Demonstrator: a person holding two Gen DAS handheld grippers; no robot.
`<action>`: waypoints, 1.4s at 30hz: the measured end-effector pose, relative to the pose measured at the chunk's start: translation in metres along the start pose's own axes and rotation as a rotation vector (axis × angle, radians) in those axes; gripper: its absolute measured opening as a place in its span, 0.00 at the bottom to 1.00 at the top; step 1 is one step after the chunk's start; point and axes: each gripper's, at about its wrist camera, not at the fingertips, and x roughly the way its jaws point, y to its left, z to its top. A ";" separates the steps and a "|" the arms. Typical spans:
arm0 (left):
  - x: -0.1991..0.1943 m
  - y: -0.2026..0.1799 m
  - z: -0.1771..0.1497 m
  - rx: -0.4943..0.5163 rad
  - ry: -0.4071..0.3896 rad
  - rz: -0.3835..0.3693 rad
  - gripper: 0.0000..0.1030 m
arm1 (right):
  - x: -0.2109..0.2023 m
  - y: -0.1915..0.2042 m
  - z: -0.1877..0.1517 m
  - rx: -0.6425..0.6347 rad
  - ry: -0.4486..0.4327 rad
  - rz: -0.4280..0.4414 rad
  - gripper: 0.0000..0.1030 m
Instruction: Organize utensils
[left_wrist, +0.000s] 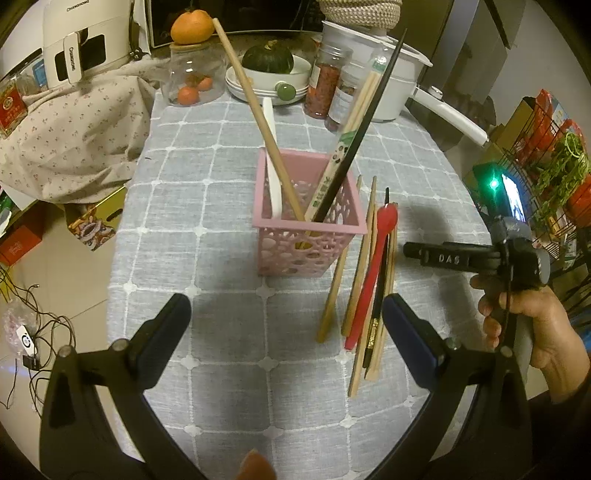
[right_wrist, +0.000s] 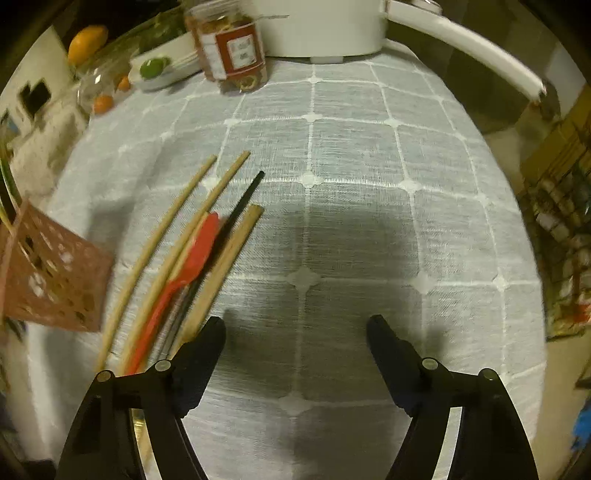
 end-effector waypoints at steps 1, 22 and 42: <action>0.000 0.000 0.000 -0.001 -0.001 0.000 1.00 | -0.002 0.000 0.001 0.018 0.000 0.036 0.75; 0.001 0.001 -0.001 -0.002 0.008 -0.012 1.00 | 0.007 0.049 -0.002 -0.157 -0.009 -0.004 0.64; -0.009 -0.015 -0.006 0.071 -0.005 -0.048 1.00 | -0.018 -0.021 -0.023 -0.154 0.042 0.003 0.08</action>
